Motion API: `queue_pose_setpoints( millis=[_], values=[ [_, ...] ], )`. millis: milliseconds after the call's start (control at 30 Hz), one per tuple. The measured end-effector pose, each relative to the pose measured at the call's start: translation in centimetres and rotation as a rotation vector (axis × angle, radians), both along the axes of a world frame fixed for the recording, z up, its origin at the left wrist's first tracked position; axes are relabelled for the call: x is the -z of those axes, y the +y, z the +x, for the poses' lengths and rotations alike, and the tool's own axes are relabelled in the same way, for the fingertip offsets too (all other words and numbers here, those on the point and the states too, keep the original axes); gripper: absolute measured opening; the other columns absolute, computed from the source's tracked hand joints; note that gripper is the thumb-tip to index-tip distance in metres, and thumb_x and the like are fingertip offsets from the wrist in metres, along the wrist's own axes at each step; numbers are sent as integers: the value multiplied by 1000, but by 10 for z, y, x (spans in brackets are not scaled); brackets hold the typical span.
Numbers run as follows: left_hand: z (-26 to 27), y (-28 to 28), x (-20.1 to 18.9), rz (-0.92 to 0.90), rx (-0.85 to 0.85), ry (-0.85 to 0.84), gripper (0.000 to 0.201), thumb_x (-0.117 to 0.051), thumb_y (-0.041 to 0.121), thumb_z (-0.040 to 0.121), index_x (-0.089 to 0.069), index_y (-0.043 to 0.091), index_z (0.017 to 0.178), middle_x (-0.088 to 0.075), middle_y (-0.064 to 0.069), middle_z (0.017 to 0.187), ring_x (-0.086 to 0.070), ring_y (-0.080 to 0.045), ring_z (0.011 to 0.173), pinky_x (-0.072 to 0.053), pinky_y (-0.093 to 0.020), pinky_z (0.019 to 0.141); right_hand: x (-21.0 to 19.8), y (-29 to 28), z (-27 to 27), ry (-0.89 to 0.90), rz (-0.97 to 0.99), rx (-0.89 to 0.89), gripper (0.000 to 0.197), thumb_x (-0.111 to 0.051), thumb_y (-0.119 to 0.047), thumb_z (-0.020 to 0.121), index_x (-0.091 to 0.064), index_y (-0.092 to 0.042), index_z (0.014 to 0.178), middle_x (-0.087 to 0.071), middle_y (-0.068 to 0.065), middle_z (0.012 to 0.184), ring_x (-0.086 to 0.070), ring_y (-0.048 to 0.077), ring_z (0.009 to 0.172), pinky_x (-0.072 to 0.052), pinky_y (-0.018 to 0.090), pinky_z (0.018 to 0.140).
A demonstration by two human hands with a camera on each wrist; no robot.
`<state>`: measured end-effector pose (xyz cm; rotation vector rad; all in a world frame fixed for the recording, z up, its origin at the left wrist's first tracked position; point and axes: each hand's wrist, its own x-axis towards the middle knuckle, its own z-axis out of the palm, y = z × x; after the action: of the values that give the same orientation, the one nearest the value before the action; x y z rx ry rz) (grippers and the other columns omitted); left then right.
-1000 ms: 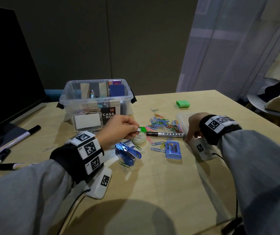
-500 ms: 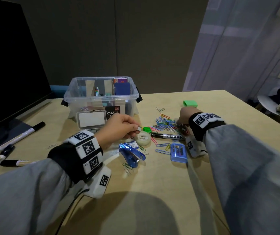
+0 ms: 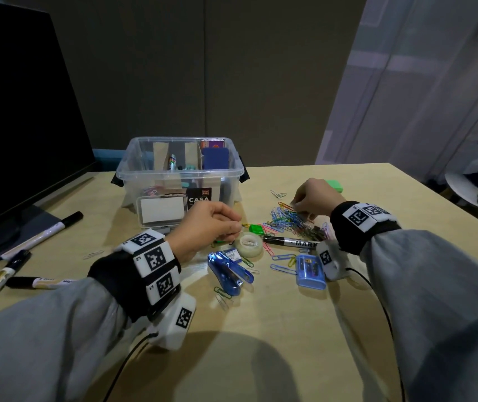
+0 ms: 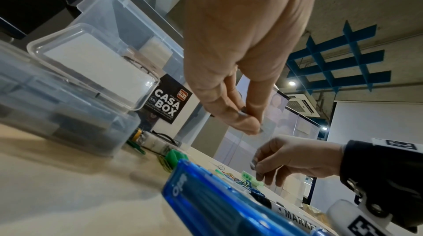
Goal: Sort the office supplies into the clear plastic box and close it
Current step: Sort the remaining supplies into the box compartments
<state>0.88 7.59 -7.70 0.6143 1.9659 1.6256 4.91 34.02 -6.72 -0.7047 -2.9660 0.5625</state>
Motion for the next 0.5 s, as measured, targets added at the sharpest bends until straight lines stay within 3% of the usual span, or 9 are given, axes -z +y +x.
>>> queue_pose_setpoints(
  millis=[100,200,300,400,500],
  values=[
    [0,0,0,26,-11,-5,16,-68,-4,84,-65,-1,99,-72,-18,87,-70,-21,76,-59,-27,72,-8,-21,8,83,-192,-107,3,-72,-2,81,-71,1,81,-71,16,71,-63,18,55,-58,33,63],
    [0,-1,0,54,-29,-29,14,-67,-4,85,-65,-3,99,-71,-17,83,-69,-20,71,-59,-28,71,-15,-51,14,154,-294,-241,4,-74,-2,80,-72,0,83,-68,5,66,-63,9,54,-53,21,56],
    [0,-2,1,67,-59,-76,9,-63,-1,89,-66,-5,96,-70,-13,75,-65,-14,60,-57,-23,62,-16,-79,17,281,-152,-389,6,-77,-10,80,-72,-6,80,-71,1,73,-62,9,60,-51,18,60],
    [-1,-4,2,101,-141,-183,7,-61,0,91,-67,-4,92,-70,-15,82,-67,-24,76,-58,-27,74,-14,-99,20,416,63,-528,8,-76,-12,80,-69,-9,77,-67,-1,71,-59,12,62,-49,21,61],
    [0,-6,-2,171,-223,-290,7,-59,-6,91,-64,-10,94,-67,-21,95,-71,-19,66,-59,-20,61,-10,-117,19,455,270,-629,9,-72,-6,77,-65,-10,72,-60,-1,68,-47,12,58,-42,27,55]
  ],
)
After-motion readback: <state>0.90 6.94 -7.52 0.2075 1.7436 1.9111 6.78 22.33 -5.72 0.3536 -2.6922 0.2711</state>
